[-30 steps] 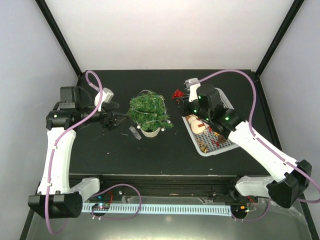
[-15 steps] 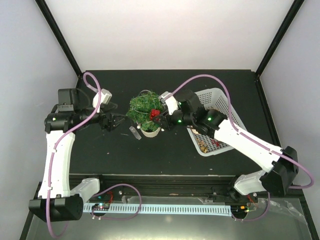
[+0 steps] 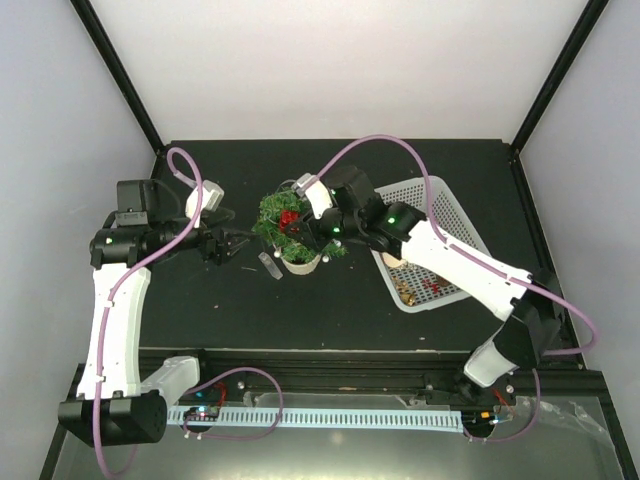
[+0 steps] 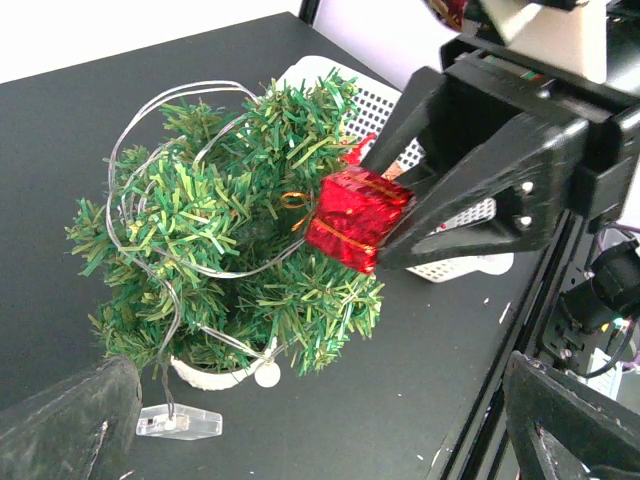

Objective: Decorate the small christmas tree

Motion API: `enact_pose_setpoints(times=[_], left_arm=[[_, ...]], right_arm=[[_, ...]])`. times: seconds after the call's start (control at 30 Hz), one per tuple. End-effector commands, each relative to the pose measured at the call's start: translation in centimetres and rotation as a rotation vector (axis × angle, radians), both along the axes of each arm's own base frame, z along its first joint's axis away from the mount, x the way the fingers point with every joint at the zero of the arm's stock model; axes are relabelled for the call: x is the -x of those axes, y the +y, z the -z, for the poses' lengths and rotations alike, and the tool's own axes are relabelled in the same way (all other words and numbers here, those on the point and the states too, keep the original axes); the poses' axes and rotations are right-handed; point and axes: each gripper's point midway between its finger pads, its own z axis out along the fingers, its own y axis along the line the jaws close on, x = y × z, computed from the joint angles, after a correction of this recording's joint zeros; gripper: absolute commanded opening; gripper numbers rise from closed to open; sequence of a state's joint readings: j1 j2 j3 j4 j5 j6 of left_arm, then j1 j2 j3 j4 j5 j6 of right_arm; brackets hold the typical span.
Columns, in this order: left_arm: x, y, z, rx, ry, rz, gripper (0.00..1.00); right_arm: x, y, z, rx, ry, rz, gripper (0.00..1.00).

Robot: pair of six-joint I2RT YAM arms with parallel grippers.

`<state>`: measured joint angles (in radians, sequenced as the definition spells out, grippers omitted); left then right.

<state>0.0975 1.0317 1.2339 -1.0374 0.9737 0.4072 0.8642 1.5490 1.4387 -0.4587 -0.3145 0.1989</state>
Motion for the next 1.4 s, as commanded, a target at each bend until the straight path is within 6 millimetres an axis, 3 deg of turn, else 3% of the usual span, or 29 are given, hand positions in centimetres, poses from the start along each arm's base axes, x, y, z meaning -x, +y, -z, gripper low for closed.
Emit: enact_pose_setpoints(times=[0.0,0.27,0.5,0.77,1.37], left_arm=[[0.0,0.1,-0.6,0.005,-0.036,-0.002,0.99],[0.3,0.0,-0.6,0.006,-0.039,-0.001,0.99],[0.3,0.0,-0.5,0.008,-0.039,0.001,0.99],[0.3,0.0,-0.5,0.009,-0.037,0.002,0.99],[0.4,0.0,-0.5,0.008,-0.044,0.004,0.99]], right_arm=[[-0.7,0.6,0.9,0.050,-0.007,0.004,0.39],[-2.1,0.5,2.5,0.109,-0.001,0.058,0.38],[-3.0,-0.5,2.3,0.133,-0.026,0.129,0.37],[-3.0,-0.7,2.1,0.133,-0.022,0.140,0.47],[-1.2,-3.4,-1.6,0.088,-0.057,0.169,0.69]])
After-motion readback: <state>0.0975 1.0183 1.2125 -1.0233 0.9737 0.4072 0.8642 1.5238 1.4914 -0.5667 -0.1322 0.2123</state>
